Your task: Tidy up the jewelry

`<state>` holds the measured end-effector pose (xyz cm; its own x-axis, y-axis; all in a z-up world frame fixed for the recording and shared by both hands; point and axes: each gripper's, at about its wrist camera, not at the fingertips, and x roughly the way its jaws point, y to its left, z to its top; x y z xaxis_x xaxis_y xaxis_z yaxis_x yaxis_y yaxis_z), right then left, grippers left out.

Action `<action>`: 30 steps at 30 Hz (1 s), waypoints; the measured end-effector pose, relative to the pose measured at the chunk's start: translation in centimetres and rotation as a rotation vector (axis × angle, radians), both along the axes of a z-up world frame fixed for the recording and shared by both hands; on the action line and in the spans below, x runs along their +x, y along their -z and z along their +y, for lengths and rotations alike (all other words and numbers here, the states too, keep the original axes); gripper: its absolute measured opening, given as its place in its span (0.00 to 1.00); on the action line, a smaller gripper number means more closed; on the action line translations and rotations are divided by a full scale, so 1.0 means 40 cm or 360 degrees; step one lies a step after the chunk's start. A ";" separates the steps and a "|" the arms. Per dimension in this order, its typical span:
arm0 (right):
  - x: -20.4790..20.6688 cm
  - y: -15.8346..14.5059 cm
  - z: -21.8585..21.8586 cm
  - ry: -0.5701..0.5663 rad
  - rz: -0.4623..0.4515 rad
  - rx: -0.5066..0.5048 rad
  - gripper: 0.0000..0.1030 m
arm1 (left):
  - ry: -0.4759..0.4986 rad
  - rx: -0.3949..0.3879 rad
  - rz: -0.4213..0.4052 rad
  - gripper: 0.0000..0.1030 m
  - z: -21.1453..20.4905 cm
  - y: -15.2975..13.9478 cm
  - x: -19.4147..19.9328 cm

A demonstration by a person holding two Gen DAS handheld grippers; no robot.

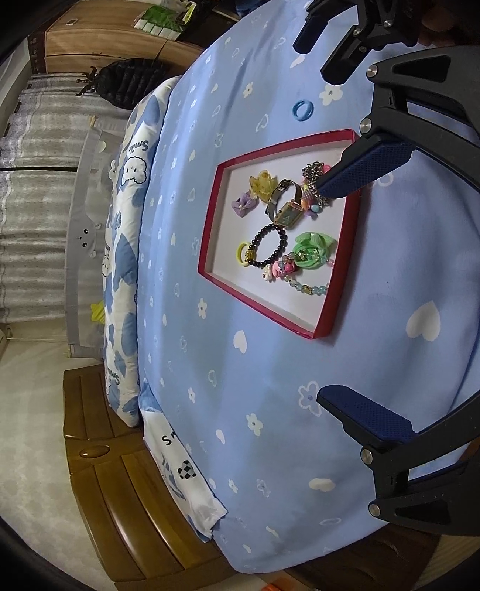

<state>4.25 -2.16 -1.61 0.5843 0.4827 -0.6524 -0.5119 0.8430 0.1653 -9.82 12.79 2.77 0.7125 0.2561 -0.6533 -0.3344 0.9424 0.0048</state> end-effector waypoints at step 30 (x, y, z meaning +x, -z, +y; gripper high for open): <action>-0.009 -0.044 -0.014 0.0043 -0.0076 0.0041 1.00 | 0.0025 0.0035 -0.0061 0.99 -0.015 -0.009 -0.034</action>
<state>3.91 -2.71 0.15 0.6274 0.4827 -0.6110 -0.4967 0.8524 0.1633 -11.17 12.20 3.13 0.7410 0.2585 -0.6197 -0.3196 0.9475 0.0131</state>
